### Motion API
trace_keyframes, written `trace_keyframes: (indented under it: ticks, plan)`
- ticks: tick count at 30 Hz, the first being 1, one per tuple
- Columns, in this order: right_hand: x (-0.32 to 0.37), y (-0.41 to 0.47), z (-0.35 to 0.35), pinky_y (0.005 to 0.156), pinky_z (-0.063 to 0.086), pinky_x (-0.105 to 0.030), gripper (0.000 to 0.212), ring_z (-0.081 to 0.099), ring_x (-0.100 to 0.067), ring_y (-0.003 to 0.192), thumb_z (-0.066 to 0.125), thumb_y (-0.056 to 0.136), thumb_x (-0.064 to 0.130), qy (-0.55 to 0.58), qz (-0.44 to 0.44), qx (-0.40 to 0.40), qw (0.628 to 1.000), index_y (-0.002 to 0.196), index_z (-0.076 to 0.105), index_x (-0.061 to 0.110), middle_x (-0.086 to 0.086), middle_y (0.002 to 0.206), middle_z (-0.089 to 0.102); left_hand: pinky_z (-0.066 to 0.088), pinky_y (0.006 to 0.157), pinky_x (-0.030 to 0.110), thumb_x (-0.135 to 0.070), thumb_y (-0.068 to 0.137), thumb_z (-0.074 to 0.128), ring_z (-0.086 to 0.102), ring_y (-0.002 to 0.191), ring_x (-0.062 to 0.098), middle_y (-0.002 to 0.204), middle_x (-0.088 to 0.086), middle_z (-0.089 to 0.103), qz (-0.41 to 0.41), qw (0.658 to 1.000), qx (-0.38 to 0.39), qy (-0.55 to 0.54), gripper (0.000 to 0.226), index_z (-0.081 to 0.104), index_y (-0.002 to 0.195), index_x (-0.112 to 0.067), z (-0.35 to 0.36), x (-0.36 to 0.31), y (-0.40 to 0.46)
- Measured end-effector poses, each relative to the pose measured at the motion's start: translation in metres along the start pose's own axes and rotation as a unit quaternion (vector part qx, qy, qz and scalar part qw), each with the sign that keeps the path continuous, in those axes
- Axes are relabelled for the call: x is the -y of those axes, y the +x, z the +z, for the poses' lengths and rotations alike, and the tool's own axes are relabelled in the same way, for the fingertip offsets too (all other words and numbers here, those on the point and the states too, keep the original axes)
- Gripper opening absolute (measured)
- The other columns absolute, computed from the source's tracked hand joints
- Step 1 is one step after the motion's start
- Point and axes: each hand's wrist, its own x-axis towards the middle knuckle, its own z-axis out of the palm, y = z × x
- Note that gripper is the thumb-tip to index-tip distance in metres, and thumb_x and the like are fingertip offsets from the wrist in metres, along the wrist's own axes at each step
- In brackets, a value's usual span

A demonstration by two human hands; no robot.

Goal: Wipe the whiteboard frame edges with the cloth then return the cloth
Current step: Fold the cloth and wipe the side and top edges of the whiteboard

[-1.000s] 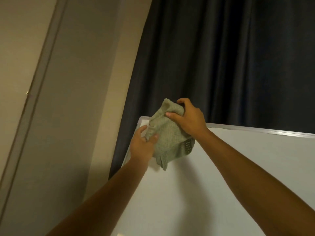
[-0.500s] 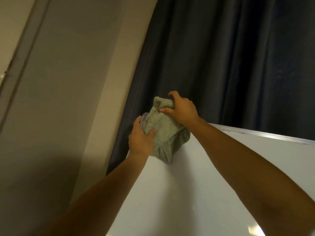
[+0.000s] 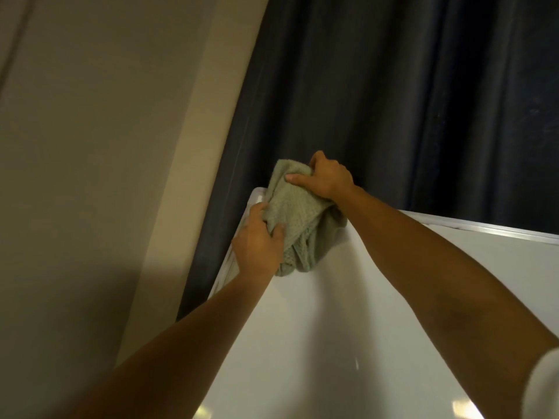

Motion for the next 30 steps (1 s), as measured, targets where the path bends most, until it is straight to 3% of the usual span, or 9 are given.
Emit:
trace_keyframes:
  ticks: [3, 8, 12, 15, 18, 20, 22, 26, 30]
  plan:
    - [-0.009, 0.001, 0.010, 0.090, 0.050, -0.043, 0.109, 0.057, -0.034, 0.119, 0.057, 0.069, 0.087, 0.038, 0.079, 0.093, 0.992, 0.146, 0.039, 0.012, -0.015, 0.140, 0.052, 0.041, 0.115, 0.054, -0.036, 0.105, 0.059, 0.061, 0.129, 0.033, 0.141, 0.012, 0.062, 0.009, 0.999, 0.009, 0.053, 0.053, 0.045, 0.152, -0.016, 0.003, 0.006, -0.006]
    - [0.005, -0.006, 0.019, 0.064, 0.039, -0.035, 0.050, 0.061, -0.028, 0.086, 0.063, 0.084, 0.061, -0.063, -0.069, -0.069, 0.993, 0.106, 0.045, 0.020, -0.005, 0.103, 0.060, 0.051, 0.104, 0.048, -0.031, 0.103, 0.065, 0.067, 0.116, 0.032, 0.124, 0.013, 0.071, 0.000, 1.000, 0.004, 0.028, 0.048, 0.050, 0.146, -0.015, 0.001, 0.018, -0.011]
    - [0.010, -0.010, 0.024, 0.077, 0.050, -0.042, 0.046, 0.062, -0.034, 0.098, 0.045, 0.098, 0.055, -0.078, -0.011, 0.029, 0.996, 0.122, 0.054, 0.016, -0.012, 0.112, 0.063, 0.049, 0.083, 0.032, -0.026, 0.101, 0.068, 0.068, 0.099, 0.023, 0.107, 0.010, 0.073, 0.000, 1.000, 0.008, -0.008, 0.044, 0.053, 0.142, -0.016, 0.000, 0.017, -0.010]
    - [0.011, -0.004, 0.017, 0.076, 0.050, -0.041, 0.035, 0.063, -0.034, 0.095, 0.046, 0.102, 0.046, -0.058, -0.057, -0.015, 0.997, 0.118, 0.055, 0.016, -0.013, 0.106, 0.065, 0.056, 0.075, 0.028, -0.025, 0.100, 0.071, 0.065, 0.084, 0.014, 0.095, 0.002, 0.069, 0.012, 0.999, -0.006, -0.040, 0.046, 0.051, 0.141, -0.018, 0.003, 0.011, -0.006]
    - [0.010, 0.015, 0.002, 0.079, 0.054, -0.046, 0.031, 0.063, -0.032, 0.090, 0.054, 0.098, 0.045, 0.014, -0.074, -0.086, 0.993, 0.116, 0.053, 0.020, -0.011, 0.102, 0.066, 0.048, 0.068, 0.009, -0.022, 0.101, 0.069, 0.067, 0.098, 0.017, 0.112, 0.003, 0.066, 0.054, 0.997, -0.013, -0.060, 0.051, 0.046, 0.146, -0.021, 0.007, 0.002, 0.003]
    - [0.009, 0.023, -0.002, 0.077, 0.054, -0.045, 0.033, 0.062, -0.027, 0.086, 0.062, 0.093, 0.046, 0.047, -0.078, -0.106, 0.990, 0.112, 0.050, 0.022, -0.007, 0.099, 0.065, 0.061, 0.080, 0.025, -0.019, 0.101, 0.067, 0.069, 0.105, 0.025, 0.121, 0.010, 0.067, 0.055, 0.997, 0.001, -0.052, 0.044, 0.051, 0.143, -0.019, 0.010, 0.000, 0.009]
    - [0.005, 0.024, 0.010, 0.075, 0.052, -0.043, 0.036, 0.060, -0.025, 0.086, 0.067, 0.089, 0.047, -0.004, -0.075, -0.080, 0.994, 0.108, 0.050, 0.021, -0.005, 0.101, 0.062, 0.060, 0.087, 0.040, -0.020, 0.101, 0.068, 0.070, 0.100, 0.028, 0.111, 0.013, 0.070, 0.030, 0.999, 0.005, -0.032, 0.028, 0.060, 0.128, -0.016, 0.013, 0.006, 0.011]
    - [-0.007, 0.021, 0.036, 0.078, 0.046, -0.036, 0.050, 0.062, -0.031, 0.101, 0.050, 0.094, 0.063, -0.055, -0.007, 0.030, 0.998, 0.108, 0.069, 0.018, -0.012, 0.116, 0.067, 0.047, 0.072, 0.027, -0.027, 0.099, 0.073, 0.061, 0.080, 0.019, 0.089, 0.004, 0.065, 0.015, 1.000, 0.001, -0.006, 0.022, 0.063, 0.114, -0.015, 0.017, 0.023, 0.004]
    - [-0.003, 0.012, 0.032, 0.091, 0.038, -0.035, 0.088, 0.053, -0.026, 0.126, 0.042, 0.070, 0.094, 0.018, -0.011, 0.191, 0.981, 0.133, 0.060, 0.035, -0.002, 0.142, 0.056, 0.054, 0.096, 0.040, -0.035, 0.099, 0.070, 0.068, 0.103, 0.028, 0.109, 0.012, 0.072, 0.038, 0.999, -0.003, 0.015, 0.033, 0.061, 0.125, -0.016, 0.023, 0.030, 0.000]
